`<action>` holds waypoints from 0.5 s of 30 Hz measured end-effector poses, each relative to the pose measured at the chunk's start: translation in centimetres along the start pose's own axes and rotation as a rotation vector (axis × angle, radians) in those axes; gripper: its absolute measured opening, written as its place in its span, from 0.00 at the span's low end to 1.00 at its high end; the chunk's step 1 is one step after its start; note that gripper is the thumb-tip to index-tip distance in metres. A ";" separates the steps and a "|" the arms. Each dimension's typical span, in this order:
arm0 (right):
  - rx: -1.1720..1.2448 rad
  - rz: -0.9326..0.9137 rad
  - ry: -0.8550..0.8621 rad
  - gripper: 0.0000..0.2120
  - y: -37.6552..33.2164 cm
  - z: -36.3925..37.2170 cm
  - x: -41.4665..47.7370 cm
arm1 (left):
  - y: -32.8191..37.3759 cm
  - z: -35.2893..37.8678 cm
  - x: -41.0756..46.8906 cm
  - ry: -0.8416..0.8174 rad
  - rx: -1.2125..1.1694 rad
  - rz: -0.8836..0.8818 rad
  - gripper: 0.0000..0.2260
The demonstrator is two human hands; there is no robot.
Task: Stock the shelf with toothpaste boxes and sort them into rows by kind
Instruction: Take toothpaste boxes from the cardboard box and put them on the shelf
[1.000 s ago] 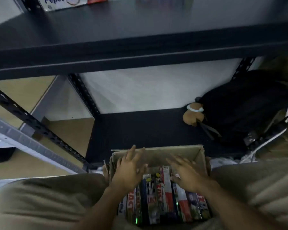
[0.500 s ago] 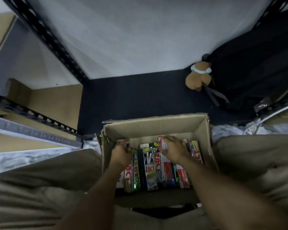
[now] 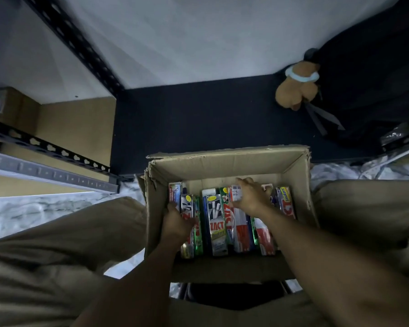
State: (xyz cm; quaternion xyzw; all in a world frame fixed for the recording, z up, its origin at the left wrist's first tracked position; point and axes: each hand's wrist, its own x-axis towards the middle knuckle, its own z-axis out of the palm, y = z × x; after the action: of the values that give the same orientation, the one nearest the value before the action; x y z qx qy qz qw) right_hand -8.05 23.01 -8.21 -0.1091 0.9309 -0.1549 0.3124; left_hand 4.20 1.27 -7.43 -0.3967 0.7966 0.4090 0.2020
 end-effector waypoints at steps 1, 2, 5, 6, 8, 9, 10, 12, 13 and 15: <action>-0.009 -0.023 0.002 0.40 -0.1 0.2 -0.2 | 0.3 0.1 -0.4 0.001 0.021 -0.018 0.37; -0.022 -0.050 0.016 0.39 -0.2 0.5 -0.6 | 0.4 0.3 -0.6 0.000 0.041 -0.023 0.38; -0.123 -0.103 0.188 0.35 -0.6 1.7 -2.2 | 0.6 0.7 -1.2 0.000 0.151 -0.011 0.43; -0.151 -0.099 0.249 0.34 -0.7 2.2 -2.9 | 0.5 0.8 -1.3 0.013 0.165 -0.008 0.42; -0.109 -0.031 0.267 0.33 -1.2 3.4 -4.3 | 0.5 0.9 -1.7 0.027 0.181 -0.026 0.37; -0.050 0.027 0.235 0.34 -1.6 3.9 -5.0 | 0.4 1.1 -1.6 0.031 0.190 -0.028 0.35; -0.002 0.082 0.196 0.36 -2.0 4.2 -5.4 | 0.1 1.2 -1.5 0.032 0.186 -0.013 0.32; 0.008 0.137 0.155 0.38 -2.5 4.6 -5.6 | -0.2 1.2 -1.3 0.022 0.163 0.032 0.27; -0.010 0.153 0.148 0.37 -2.6 4.6 -5.5 | 0.0 0.9 -1.4 0.007 0.122 0.045 0.24; -0.046 0.201 0.133 0.33 -2.7 4.7 -5.3 | 0.5 0.5 -1.7 -0.052 0.000 0.033 0.21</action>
State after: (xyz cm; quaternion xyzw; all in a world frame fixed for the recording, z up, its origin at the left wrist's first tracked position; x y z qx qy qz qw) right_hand -0.70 21.07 -7.93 -0.0118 0.9591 -0.1084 0.2614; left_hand 4.78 2.61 -6.37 -0.3728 0.7975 0.4222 0.2161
